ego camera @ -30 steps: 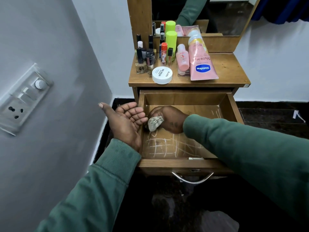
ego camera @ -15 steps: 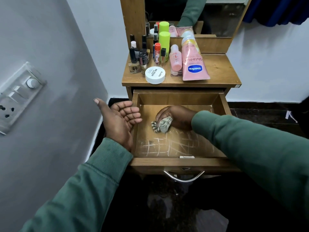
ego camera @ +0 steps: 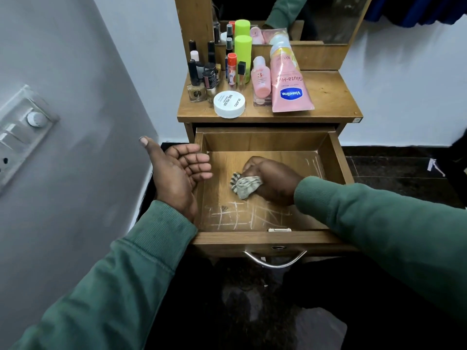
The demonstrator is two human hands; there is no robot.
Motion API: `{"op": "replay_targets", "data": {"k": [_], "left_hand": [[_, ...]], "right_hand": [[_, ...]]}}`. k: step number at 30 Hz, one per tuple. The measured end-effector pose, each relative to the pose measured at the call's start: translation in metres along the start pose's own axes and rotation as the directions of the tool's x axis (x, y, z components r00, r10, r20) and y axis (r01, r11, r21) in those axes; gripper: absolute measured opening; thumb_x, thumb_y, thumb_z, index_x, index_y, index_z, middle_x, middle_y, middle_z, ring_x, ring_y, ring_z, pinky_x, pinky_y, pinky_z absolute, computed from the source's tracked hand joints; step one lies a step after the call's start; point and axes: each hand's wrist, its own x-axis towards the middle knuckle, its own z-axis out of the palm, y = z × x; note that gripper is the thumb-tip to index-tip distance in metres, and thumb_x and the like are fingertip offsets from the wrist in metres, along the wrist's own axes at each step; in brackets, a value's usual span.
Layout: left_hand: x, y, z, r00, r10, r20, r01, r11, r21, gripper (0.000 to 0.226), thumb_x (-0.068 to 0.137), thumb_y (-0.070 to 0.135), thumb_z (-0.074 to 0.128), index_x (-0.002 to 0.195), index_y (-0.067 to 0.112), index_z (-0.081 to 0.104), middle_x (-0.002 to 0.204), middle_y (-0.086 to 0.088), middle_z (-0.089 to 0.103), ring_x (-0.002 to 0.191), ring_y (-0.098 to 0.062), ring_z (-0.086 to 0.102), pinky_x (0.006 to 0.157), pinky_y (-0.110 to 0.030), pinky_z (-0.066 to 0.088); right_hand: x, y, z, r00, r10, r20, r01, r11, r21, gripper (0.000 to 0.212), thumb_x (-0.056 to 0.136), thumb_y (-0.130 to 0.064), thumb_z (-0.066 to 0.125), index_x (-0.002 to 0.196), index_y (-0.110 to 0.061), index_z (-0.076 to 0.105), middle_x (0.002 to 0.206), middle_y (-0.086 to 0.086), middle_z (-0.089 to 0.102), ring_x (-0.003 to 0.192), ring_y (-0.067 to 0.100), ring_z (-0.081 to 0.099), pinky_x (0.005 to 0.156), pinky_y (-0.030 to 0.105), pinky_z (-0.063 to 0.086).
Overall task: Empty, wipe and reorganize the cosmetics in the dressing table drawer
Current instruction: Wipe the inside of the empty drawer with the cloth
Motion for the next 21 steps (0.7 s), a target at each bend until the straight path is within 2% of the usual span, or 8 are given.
{"op": "replay_targets", "data": {"k": [5,11,15,19,21], "left_hand": [[0.001,0.000,0.001,1.000,-0.004,0.007,0.004,1.000,-0.001,0.096,0.097,0.073,0.001,0.098,0.003,0.067,0.070,-0.014,0.067,0.054,-0.021,0.061,0.048,-0.027,0.053],[0.002,-0.002,0.002,1.000,0.013,0.006,-0.013,1.000,0.007,0.096,0.098,0.072,0.001,0.102,0.002,0.066,0.070,-0.014,0.066,0.054,-0.020,0.060,0.050,-0.028,0.052],[0.002,-0.003,0.003,1.000,0.018,0.010,-0.018,1.000,0.008,0.096,0.098,0.072,0.001,0.100,0.002,0.066,0.070,-0.014,0.067,0.054,-0.021,0.060,0.050,-0.028,0.052],[0.002,-0.003,0.003,0.999,0.032,0.009,-0.032,0.999,0.026,0.094,0.098,0.072,0.002,0.097,0.004,0.067,0.069,-0.013,0.067,0.054,-0.021,0.060,0.048,-0.027,0.052],[0.002,-0.005,0.005,0.998,0.051,0.036,-0.054,0.994,0.093,0.088,0.100,0.070,0.006,0.094,0.006,0.066,0.068,-0.012,0.067,0.054,-0.020,0.060,0.049,-0.027,0.052]], "right_hand": [[0.021,-0.037,0.020,0.981,-0.147,0.128,0.151,0.988,-0.022,0.017,0.095,-0.023,0.071,0.111,-0.022,0.072,0.117,-0.007,0.062,0.103,0.016,0.060,0.094,0.039,0.052],[0.022,-0.046,0.022,0.939,-0.250,0.236,0.248,0.968,0.038,0.007,0.095,-0.012,0.067,0.097,-0.016,0.073,0.106,-0.010,0.060,0.099,0.019,0.063,0.093,0.042,0.053],[0.018,-0.049,0.026,0.899,-0.331,0.287,0.328,0.943,0.058,0.010,0.096,-0.004,0.063,0.092,-0.002,0.072,0.106,0.007,0.066,0.096,0.024,0.063,0.091,0.044,0.052],[0.012,-0.053,0.030,0.860,-0.345,0.375,0.344,0.936,0.072,0.013,0.097,0.000,0.059,0.091,0.003,0.071,0.106,0.014,0.067,0.097,0.028,0.064,0.092,0.045,0.051],[0.011,-0.056,0.035,0.832,-0.333,0.445,0.348,0.936,0.049,0.017,0.098,0.001,0.056,0.091,0.003,0.071,0.105,0.016,0.070,0.098,0.033,0.065,0.093,0.047,0.051]]}}
